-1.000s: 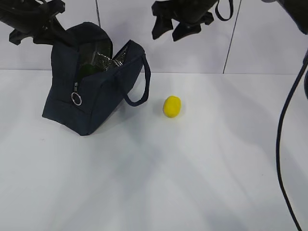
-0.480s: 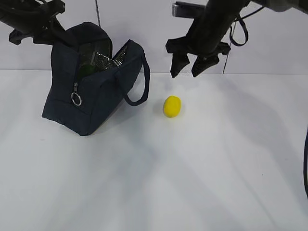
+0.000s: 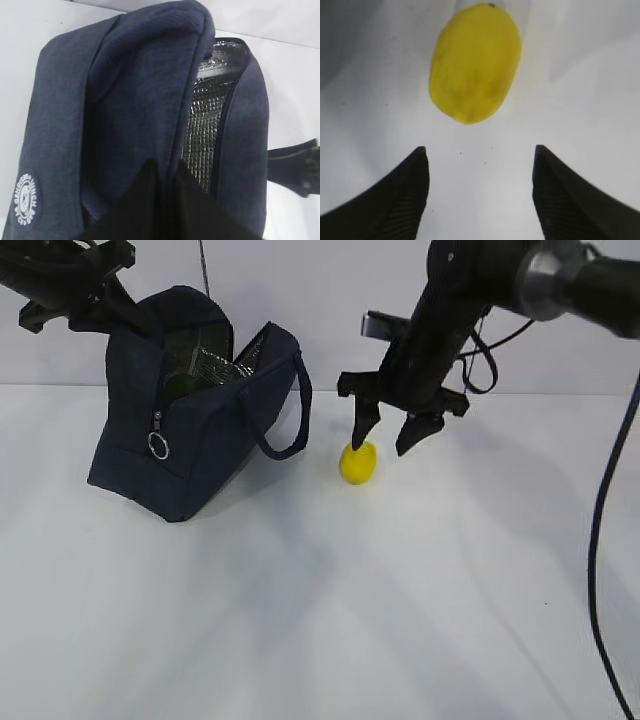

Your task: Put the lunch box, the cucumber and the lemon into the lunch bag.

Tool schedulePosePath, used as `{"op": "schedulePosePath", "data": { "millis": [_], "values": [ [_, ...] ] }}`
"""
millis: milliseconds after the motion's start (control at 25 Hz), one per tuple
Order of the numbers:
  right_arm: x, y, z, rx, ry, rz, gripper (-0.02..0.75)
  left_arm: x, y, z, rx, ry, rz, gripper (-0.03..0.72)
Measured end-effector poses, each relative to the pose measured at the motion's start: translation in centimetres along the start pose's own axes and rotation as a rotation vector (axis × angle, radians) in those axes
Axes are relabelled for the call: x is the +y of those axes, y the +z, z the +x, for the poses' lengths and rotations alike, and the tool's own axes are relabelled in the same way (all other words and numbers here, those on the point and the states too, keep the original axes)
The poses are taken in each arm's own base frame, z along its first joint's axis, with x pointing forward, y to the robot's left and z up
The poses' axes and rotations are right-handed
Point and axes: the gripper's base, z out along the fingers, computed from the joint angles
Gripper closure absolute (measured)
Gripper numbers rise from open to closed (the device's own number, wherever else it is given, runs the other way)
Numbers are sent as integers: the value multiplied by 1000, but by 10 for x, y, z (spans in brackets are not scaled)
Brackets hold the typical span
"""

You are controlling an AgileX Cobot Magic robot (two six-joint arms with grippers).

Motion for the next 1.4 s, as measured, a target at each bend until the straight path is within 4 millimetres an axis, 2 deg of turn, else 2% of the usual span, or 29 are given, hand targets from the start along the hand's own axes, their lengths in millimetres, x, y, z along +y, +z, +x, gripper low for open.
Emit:
{"op": "schedulePosePath", "data": {
  "millis": [120, 640, 920, 1400],
  "values": [
    [-5, 22, 2, 46, 39, 4, 231, 0, 0, 0, -1, 0, 0, 667],
    [0, 24, -10, -76, 75, -67, 231, 0, 0, -1, -9, 2, -2, 667],
    [-6, 45, -9, -46, 86, -57, 231, 0, 0, -1, -10, 2, -3, 667],
    [-10, 45, -13, -92, 66, -15, 231, 0, 0, -1, -10, 2, -3, 667]
  ]
}}
